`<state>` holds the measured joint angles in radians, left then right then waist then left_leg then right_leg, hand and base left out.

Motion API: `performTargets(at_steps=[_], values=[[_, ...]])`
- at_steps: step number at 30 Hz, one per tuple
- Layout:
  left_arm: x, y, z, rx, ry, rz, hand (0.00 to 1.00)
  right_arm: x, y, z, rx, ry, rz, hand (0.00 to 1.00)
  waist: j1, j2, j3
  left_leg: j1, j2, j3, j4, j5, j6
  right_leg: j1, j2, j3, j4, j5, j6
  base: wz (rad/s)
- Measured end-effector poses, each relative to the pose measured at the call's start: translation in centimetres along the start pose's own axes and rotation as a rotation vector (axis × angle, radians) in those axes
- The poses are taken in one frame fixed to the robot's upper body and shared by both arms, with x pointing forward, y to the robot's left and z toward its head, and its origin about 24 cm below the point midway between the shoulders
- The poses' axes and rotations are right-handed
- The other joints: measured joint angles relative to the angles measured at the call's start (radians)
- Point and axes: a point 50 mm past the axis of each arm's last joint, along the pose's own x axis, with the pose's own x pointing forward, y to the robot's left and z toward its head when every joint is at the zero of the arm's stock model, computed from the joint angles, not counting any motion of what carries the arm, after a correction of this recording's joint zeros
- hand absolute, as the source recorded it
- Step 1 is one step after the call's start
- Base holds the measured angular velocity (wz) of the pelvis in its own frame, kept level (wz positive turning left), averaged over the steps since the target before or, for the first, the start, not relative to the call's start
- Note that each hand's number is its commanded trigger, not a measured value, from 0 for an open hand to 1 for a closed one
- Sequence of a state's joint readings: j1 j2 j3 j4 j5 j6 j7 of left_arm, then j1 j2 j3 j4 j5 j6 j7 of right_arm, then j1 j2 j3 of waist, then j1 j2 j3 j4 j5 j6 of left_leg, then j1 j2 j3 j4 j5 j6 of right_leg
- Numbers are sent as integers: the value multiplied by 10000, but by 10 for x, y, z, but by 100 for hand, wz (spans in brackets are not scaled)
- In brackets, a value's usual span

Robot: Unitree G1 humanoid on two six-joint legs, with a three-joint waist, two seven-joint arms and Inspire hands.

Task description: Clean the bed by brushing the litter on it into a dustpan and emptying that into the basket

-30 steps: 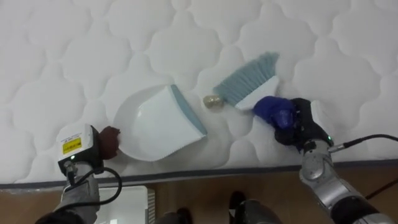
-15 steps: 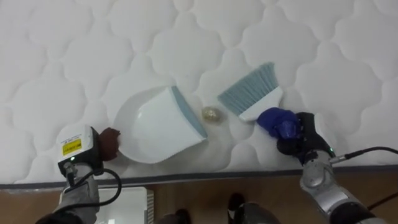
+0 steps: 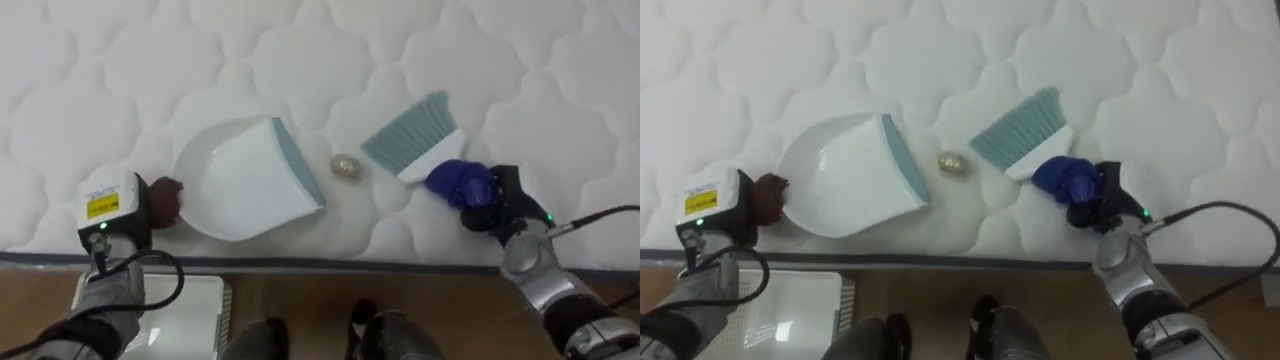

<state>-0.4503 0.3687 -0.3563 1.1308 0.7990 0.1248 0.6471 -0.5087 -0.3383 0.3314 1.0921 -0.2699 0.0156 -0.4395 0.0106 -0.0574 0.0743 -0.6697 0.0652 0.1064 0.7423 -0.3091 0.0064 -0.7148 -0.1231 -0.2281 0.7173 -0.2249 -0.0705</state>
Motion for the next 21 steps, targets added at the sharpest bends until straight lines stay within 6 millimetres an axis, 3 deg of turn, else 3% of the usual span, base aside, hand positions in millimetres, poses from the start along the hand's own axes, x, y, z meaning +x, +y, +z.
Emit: performTargets(at_steps=[6,9,13,17,21], values=[[8,15,-4,842,-388,895,100,15,-35,2,-1006,131,-946,100,160,-495,132,-195,8,-32,219,-104,53,-150,24,-19,162,79,-31,0],[10,20,-8,1368,-604,1395,100,19,-50,0,-1546,147,-1340,100,233,-671,124,-426,108,-121,418,-106,52,-247,21,-152,154,157,-80,0],[11,22,-8,1595,-658,1629,100,21,-55,2,-2502,-93,-1625,100,259,-759,123,-543,105,-227,554,-106,53,-269,8,-233,177,155,-81,1],[14,29,-16,2065,-767,2001,100,23,-62,8,-3835,-602,-1863,100,256,-1006,127,-579,110,-258,536,-108,54,-279,19,-285,120,161,-84,1],[15,34,-20,2389,-868,2279,100,25,-69,12,-4851,-1021,-2072,100,256,-1077,131,-586,109,-281,531,-107,55,-272,17,-297,86,170,-76,1]])
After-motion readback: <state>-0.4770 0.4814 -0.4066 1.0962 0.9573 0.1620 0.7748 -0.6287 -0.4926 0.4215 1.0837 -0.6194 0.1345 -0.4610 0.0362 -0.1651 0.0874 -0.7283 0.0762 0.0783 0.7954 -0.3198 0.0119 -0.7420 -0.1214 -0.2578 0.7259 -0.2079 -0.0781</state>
